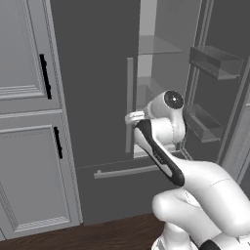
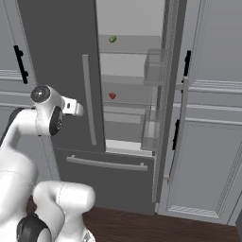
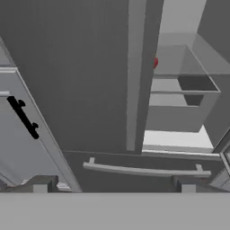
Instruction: Take the strawberry from the fridge and place it on top of the pancake, located on the dining counter.
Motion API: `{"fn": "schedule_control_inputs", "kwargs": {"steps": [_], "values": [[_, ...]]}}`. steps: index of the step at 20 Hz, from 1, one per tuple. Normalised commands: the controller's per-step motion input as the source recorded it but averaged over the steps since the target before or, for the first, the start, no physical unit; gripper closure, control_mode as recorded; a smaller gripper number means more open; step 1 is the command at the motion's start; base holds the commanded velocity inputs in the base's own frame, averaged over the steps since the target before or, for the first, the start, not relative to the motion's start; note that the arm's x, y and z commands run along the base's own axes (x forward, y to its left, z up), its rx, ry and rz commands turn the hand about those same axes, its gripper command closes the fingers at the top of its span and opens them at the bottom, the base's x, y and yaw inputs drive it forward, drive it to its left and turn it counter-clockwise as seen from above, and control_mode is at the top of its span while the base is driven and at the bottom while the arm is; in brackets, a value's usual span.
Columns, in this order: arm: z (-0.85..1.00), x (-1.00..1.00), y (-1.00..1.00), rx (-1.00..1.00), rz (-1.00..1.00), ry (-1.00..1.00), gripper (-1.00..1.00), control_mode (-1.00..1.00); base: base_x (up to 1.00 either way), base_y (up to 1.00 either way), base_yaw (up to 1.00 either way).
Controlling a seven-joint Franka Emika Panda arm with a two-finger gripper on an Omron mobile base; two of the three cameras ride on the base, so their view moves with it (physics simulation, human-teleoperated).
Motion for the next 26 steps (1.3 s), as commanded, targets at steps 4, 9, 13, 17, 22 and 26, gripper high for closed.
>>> {"fn": "schedule_control_inputs", "kwargs": {"steps": [4,9,13,17,22,26], "values": [[1.00,0.26,0.31,-0.32,0.00,0.09,-1.00,-1.00,0.00,0.00,0.00],[0.75,0.36,-0.01,-0.22,-0.21,0.14,-1.00,-1.00,0.00,0.00,0.00],[0.30,0.20,-0.44,0.12,-0.18,0.02,-1.00,-1.00,0.00,0.00,0.00],[-0.04,0.27,-0.25,0.18,-0.02,-0.11,-1.00,-1.00,0.00,0.00,0.00],[0.00,0.84,-0.04,0.08,0.00,0.00,-1.00,-1.00,0.00,0.00,0.00],[0.00,0.66,0.02,0.07,0.00,0.00,-1.00,-1.00,0.00,0.00,0.00]]}}
